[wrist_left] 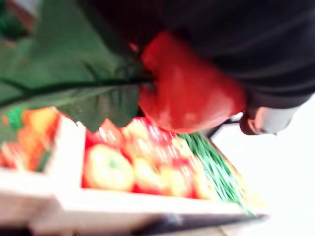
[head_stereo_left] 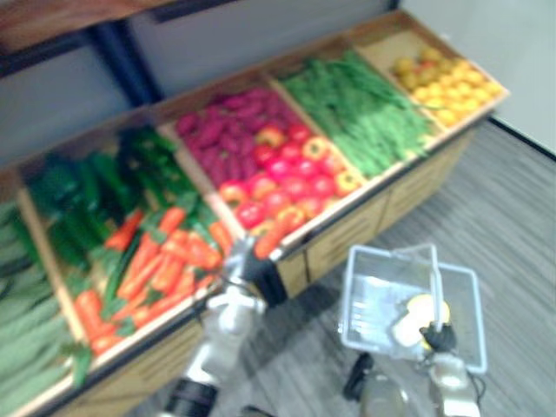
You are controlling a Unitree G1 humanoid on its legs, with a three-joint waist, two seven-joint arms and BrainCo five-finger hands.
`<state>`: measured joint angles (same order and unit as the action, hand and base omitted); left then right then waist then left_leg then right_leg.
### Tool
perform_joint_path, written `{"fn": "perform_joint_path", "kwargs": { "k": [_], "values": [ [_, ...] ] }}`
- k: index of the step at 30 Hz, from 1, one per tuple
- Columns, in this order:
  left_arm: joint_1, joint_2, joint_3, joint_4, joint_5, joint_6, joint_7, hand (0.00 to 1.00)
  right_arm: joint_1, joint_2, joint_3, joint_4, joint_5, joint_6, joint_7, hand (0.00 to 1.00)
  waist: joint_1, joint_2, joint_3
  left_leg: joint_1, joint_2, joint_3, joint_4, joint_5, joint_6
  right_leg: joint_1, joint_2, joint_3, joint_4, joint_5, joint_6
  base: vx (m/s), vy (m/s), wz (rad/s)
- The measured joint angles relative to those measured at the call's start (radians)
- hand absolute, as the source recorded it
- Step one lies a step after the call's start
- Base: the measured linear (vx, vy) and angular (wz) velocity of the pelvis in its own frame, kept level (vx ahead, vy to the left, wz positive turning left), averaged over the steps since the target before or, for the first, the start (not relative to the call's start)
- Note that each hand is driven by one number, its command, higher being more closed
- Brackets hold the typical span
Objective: Pick vegetable in the basket
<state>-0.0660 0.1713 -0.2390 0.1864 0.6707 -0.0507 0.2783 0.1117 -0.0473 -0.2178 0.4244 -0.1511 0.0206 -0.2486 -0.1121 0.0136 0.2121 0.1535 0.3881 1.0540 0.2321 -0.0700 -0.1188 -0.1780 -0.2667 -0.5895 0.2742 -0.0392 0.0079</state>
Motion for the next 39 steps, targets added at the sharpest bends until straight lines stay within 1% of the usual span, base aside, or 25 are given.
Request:
{"fn": "perform_joint_path", "kwargs": {
  "k": [1, 2, 3, 4, 5, 6, 7, 9, 10, 11, 12, 13, 14, 15, 17, 20, 21, 23, 24, 26, 28, 29, 31, 33, 39],
  "values": [
    [0.001, -0.027, -0.032, 0.043, 0.0, -0.011, -0.021, 1.0, 0.02, -0.002, 0.014, -0.038, -0.002, 0.0, 0.003, 1.0, -0.016, 0.012, -0.001, 0.008, 0.05, -0.004, 0.081, -0.025, 0.047, -0.01, 0.027, 0.038, 0.019, -0.026, -0.002, 0.09, -0.174, -1.0],
    [0.003, -0.037, -0.042, 0.06, 0.0, -0.018, -0.027, 1.0, 0.027, -0.003, 0.023, -0.049, -0.001, 0.0, 0.006, 1.0, -0.021, 0.017, -0.001, 0.008, 0.079, -0.022, 0.129, -0.023, 0.06, -0.014, 0.044, 0.058, 0.023, -0.032, -0.008, 0.1, -0.149, -1.21],
    [0.011, -0.058, -0.048, 0.093, -0.003, -0.026, -0.034, 1.0, 0.043, -0.004, 0.04, -0.073, -0.001, 0.001, 0.012, 1.0, -0.022, 0.026, -0.001, -0.014, 0.134, -0.119, 0.234, 0.003, 0.105, -0.012, 0.087, 0.102, 0.021, -0.039, -0.02, 0.11, -0.149, -1.36],
    [0.028, -0.075, -0.05, 0.116, -0.024, -0.028, -0.042, 1.0, 0.064, -0.004, 0.071, -0.101, 0.0, 0.001, 0.013, 1.0, -0.02, 0.037, -0.007, -0.071, 0.162, -0.308, 0.341, 0.024, 0.145, -0.007, 0.132, 0.16, -0.001, -0.038, -0.03, 0.11, -0.119, -1.45],
    [0.035, -0.082, -0.05, 0.127, -0.042, -0.029, -0.042, 1.0, 0.067, -0.001, 0.085, -0.107, 0.0, -0.001, 0.013, 1.0, -0.016, 0.035, -0.005, -0.102, 0.137, -0.408, 0.378, -0.015, 0.112, -0.01, 0.142, 0.195, -0.013, -0.034, -0.038, 0.12, -0.031, -1.52],
    [0.039, -0.092, -0.054, 0.158, -0.053, -0.029, -0.044, 1.0, 0.059, -0.01, 0.116, -0.106, 0.002, -0.001, 0.014, 1.0, -0.014, 0.037, -0.001, -0.159, 0.04, -0.579, 0.414, -0.126, 0.07, -0.011, 0.16, 0.261, -0.035, -0.023, -0.056, 0.09, 0.031, -1.26],
    [0.041, -0.092, -0.06, 0.175, -0.067, -0.029, -0.044, 1.0, 0.057, -0.011, 0.132, -0.106, 0.002, -0.001, 0.018, 1.0, -0.009, 0.037, -0.002, -0.179, -0.007, -0.646, 0.415, -0.169, 0.07, -0.012, 0.171, 0.297, -0.045, -0.019, -0.061, 0.13, 0.043, -1.69],
    [0.08, -0.092, -0.078, 0.192, -0.079, -0.029, -0.043, 1.0, 0.055, -0.012, 0.212, -0.114, 0.002, -0.001, 0.026, 1.0, 0.033, 0.04, 0.002, -0.228, -0.15, -0.801, 0.353, -0.263, 0.07, -0.001, 0.232, 0.435, -0.079, -0.008, -0.077, 0.13, 0.04, -1.87],
    [0.09, -0.093, -0.081, 0.193, -0.079, -0.029, -0.044, 1.0, 0.054, -0.015, 0.236, -0.115, 0.002, -0.001, 0.03, 1.0, 0.041, 0.043, 0.0, -0.243, -0.182, -0.854, 0.327, -0.267, 0.074, 0.001, 0.243, 0.465, -0.087, -0.005, -0.076, 0.11, 0.07, -1.88],
    [0.109, -0.093, -0.081, 0.197, -0.079, -0.031, -0.042, 1.0, 0.047, -0.016, 0.282, -0.115, 0.002, -0.001, 0.043, 1.0, 0.054, 0.026, 0.011, -0.268, -0.255, -0.972, 0.273, -0.272, 0.07, 0.001, 0.267, 0.543, -0.104, 0.012, -0.07, 0.08, 0.113, -2.0],
    [0.113, -0.093, -0.083, 0.219, -0.079, -0.033, -0.041, 1.0, 0.035, -0.021, 0.324, -0.115, 0.002, -0.001, 0.057, 1.0, 0.073, 0.038, 0.009, -0.287, -0.322, -1.1, 0.214, -0.269, 0.063, 0.0, 0.283, 0.612, -0.123, 0.026, -0.068, 0.07, 0.132, -2.08],
    [0.115, -0.093, -0.087, 0.226, -0.079, -0.032, -0.041, 1.0, 0.031, -0.027, 0.345, -0.116, 0.002, -0.001, 0.062, 1.0, 0.083, 0.043, 0.008, -0.291, -0.339, -1.145, 0.162, -0.252, 0.055, 0.001, 0.295, 0.638, -0.138, 0.037, -0.053, 0.06, 0.163, -2.22],
    [0.115, -0.095, -0.104, 0.235, -0.079, -0.032, -0.04, 1.0, 0.027, -0.033, 0.373, -0.12, 0.002, -0.001, 0.08, 1.0, 0.092, 0.045, 0.009, -0.281, -0.336, -1.143, 0.131, -0.196, 0.063, 0.016, 0.312, 0.687, -0.179, 0.071, -0.022, 0.12, 0.178, -1.57],
    [0.097, -0.092, -0.118, 0.261, -0.079, -0.032, -0.04, 1.0, 0.04, -0.021, 0.384, -0.152, 0.002, -0.002, 0.088, 1.0, 0.078, 0.038, 0.007, -0.266, -0.345, -1.11, 0.104, -0.19, 0.074, 0.037, 0.298, 0.713, -0.225, 0.106, 0.013, 0.14, 0.19, -1.22],
    [0.065, -0.1, -0.147, 0.266, -0.079, -0.032, -0.041, 1.0, 0.049, -0.014, 0.384, -0.203, 0.013, -0.002, 0.103, 1.0, 0.066, 0.02, 0.013, -0.227, -0.369, -1.055, 0.046, -0.17, 0.102, 0.03, 0.269, 0.751, -0.239, 0.134, 0.042, 0.16, 0.208, -0.58],
    [0.029, -0.115, -0.205, 0.275, -0.079, -0.032, -0.043, 1.0, 0.048, -0.01, 0.398, -0.217, 0.025, -0.002, 0.108, 1.0, 0.063, 0.013, 0.015, -0.171, -0.39, -0.986, -0.021, -0.151, 0.12, 0.01, 0.257, 0.785, -0.216, 0.137, 0.048, 0.15, 0.191, -0.7],
    [0.011, -0.123, -0.216, 0.292, -0.08, -0.032, -0.043, 1.0, 0.039, -0.012, 0.426, -0.217, 0.034, -0.002, 0.114, 1.0, 0.061, 0.012, 0.015, -0.156, -0.387, -0.954, -0.028, -0.15, 0.122, 0.001, 0.254, 0.746, -0.192, 0.136, 0.048, 0.09, 0.113, -0.68],
    [-0.015, -0.13, -0.243, 0.309, -0.08, -0.031, -0.044, 1.0, 0.032, -0.013, 0.464, -0.215, 0.034, -0.002, 0.127, 1.0, 0.058, 0.007, 0.017, -0.133, -0.388, -0.917, -0.03, -0.147, 0.125, -0.011, 0.233, 0.613, -0.131, 0.089, -0.012, 0.06, 0.059, -0.45],
    [-0.031, -0.129, -0.264, 0.312, -0.08, -0.031, -0.044, 1.0, 0.033, -0.011, 0.474, -0.211, 0.034, -0.002, 0.129, 1.0, 0.057, -0.004, 0.024, -0.113, -0.397, -0.911, -0.029, -0.147, 0.125, -0.013, 0.205, 0.533, -0.074, 0.041, -0.021, 0.02, 0.022, -0.05],
    [-0.036, -0.129, -0.286, 0.314, -0.088, -0.033, -0.045, 1.0, 0.035, -0.004, 0.505, -0.21, 0.033, -0.002, 0.131, 1.0, 0.059, -0.016, 0.022, -0.093, -0.404, -0.907, -0.033, -0.148, 0.125, -0.012, 0.197, 0.519, -0.052, 0.031, -0.008, 0.0, 0.002, -0.02],
    [-0.037, -0.128, -0.282, 0.32, -0.121, -0.038, -0.043, 1.0, 0.018, -0.002, 0.52, -0.206, 0.033, -0.002, 0.144, 1.0, 0.067, -0.02, 0.018, -0.095, -0.393, -0.898, -0.071, -0.148, 0.125, 0.015, 0.218, 0.527, -0.166, 0.079, 0.024, 0.0, -0.004, -0.18],
    [-0.04, -0.128, -0.281, 0.322, -0.121, -0.038, -0.043, 0.0, 0.012, -0.003, 0.521, -0.202, 0.034, -0.002, 0.148, 1.0, 0.068, -0.021, 0.017, -0.096, -0.391, -0.894, -0.082, -0.148, 0.125, 0.025, 0.225, 0.535, -0.2, 0.101, 0.025, 0.01, 0.003, -0.3],
    [-0.052, -0.128, -0.281, 0.365, -0.12, -0.035, -0.045, 0.0, 0.008, -0.005, 0.529, -0.183, 0.036, -0.002, 0.158, 1.0, 0.074, -0.029, 0.013, -0.09, -0.386, -0.847, -0.107, -0.148, 0.125, 0.066, 0.24, 0.564, -0.325, 0.179, 0.023, 0.02, 0.001, -0.5],
    [-0.049, -0.128, -0.276, 0.409, -0.121, -0.034, -0.046, 0.0, 0.027, -0.01, 0.54, -0.18, 0.043, 0.001, 0.17, 1.0, 0.064, -0.032, 0.01, -0.071, -0.386, -0.823, -0.112, -0.149, 0.124, 0.099, 0.246, 0.584, -0.38, 0.209, 0.023, 0.03, 0.004, -0.4],
    [-0.056, -0.128, -0.264, 0.502, -0.117, -0.012, -0.045, 0.0, 0.088, -0.015, 0.556, -0.221, 0.045, 0.001, 0.193, 1.0, 0.057, -0.042, 0.0, -0.037, -0.376, -0.819, -0.124, -0.155, 0.116, 0.121, 0.264, 0.6, -0.389, 0.21, 0.024, 0.01, 0.01, -0.11]
  ]
}}
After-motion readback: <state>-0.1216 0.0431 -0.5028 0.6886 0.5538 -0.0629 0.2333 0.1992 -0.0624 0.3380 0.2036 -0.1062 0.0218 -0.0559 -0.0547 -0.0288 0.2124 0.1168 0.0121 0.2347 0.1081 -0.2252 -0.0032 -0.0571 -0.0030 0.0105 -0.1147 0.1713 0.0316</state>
